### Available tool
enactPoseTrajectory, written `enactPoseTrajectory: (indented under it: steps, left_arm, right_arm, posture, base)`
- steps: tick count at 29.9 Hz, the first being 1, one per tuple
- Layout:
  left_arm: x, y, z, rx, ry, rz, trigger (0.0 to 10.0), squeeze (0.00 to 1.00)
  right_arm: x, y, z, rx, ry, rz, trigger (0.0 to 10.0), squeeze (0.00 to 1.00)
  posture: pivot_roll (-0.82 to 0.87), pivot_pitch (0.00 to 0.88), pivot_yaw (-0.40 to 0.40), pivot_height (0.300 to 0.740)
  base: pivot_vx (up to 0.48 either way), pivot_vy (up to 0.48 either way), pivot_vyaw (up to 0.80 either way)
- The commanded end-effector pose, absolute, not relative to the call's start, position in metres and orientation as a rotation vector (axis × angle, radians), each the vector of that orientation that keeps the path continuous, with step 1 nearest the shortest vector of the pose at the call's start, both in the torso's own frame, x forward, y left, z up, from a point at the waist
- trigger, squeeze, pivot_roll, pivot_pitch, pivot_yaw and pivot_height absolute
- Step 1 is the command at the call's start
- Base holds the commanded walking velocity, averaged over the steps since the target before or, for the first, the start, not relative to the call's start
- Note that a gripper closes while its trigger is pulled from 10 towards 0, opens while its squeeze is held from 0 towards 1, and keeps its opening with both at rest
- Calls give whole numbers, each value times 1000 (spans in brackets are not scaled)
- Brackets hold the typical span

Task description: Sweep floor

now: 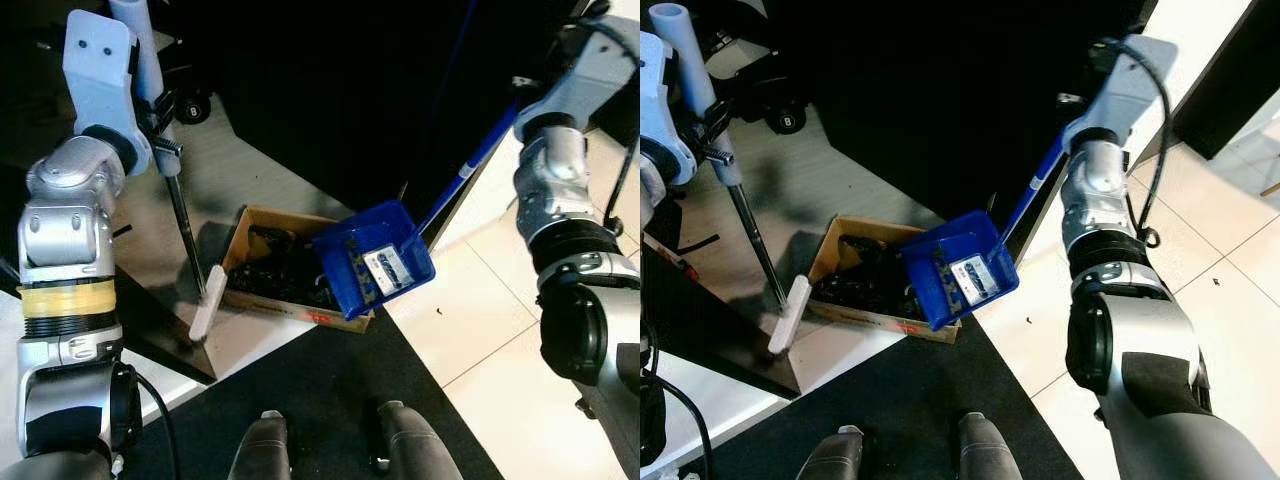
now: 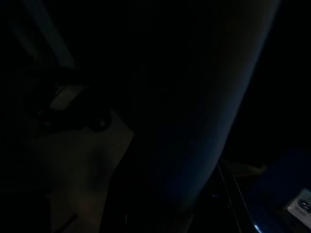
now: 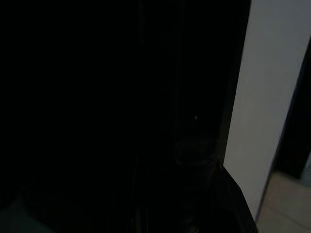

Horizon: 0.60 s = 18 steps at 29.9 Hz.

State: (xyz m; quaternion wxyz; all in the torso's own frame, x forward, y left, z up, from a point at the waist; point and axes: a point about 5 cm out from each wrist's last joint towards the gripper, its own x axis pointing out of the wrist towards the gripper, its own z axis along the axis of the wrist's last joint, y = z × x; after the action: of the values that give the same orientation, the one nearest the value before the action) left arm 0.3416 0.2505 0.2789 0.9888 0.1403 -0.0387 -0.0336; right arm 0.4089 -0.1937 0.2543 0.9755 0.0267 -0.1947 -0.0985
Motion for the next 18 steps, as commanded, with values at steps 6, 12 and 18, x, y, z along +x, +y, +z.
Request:
enactPoseTrajectory:
  steps: [6,12,18]
  left_arm:
    - [335,253,267,122,17,51,10000,0]
    - [330,268,264,0,-110,348,10000,0]
    - [323,279,264,79,-75,455,10000,0]
  right_arm:
    - [409,-179,254,2,-430,-208,10000,0]
    - [409,-171,256,11,-437,-205,10000,0]
    - [410,-171,259,13,-448,-216,10000,0]
  posture:
    - [-5,146,-55,740]
    - [1,147,-62,740]
    - [0,147,-60,740]
  base:
    - [0,0,0]
    - [0,0,0]
    - [0,0,0]
